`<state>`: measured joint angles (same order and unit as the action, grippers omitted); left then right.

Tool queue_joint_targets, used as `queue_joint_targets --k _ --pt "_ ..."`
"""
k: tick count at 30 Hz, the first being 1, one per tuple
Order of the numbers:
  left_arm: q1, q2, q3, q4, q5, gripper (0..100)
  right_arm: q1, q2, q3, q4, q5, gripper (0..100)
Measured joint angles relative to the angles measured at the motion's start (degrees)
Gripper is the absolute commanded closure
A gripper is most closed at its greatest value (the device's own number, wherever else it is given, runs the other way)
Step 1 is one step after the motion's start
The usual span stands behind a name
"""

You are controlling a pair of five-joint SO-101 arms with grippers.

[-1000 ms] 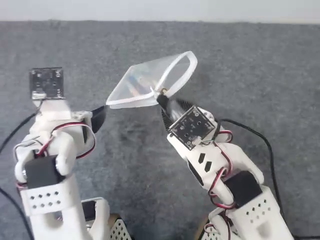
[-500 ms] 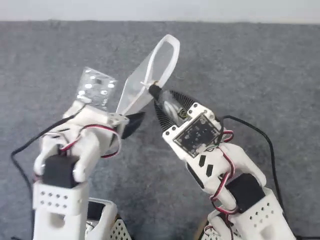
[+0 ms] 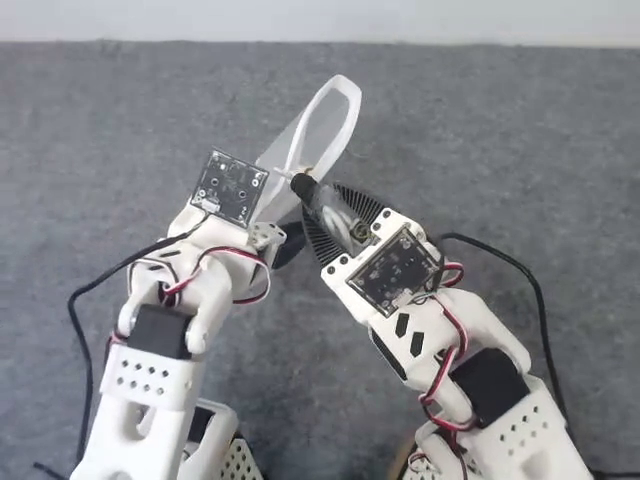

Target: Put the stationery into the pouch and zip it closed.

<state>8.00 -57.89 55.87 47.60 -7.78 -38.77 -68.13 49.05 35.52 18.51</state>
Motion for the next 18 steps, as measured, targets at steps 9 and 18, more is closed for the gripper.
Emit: queue_joint_targets --k 9,18 --pt "0.26 0.00 6.95 -13.10 0.00 86 -0.26 -0.09 -0.09 1.14 -0.79 99.2" --pt "0.26 0.00 13.63 -26.46 0.00 99 -0.26 -0.09 -0.18 2.46 -3.16 99.2"
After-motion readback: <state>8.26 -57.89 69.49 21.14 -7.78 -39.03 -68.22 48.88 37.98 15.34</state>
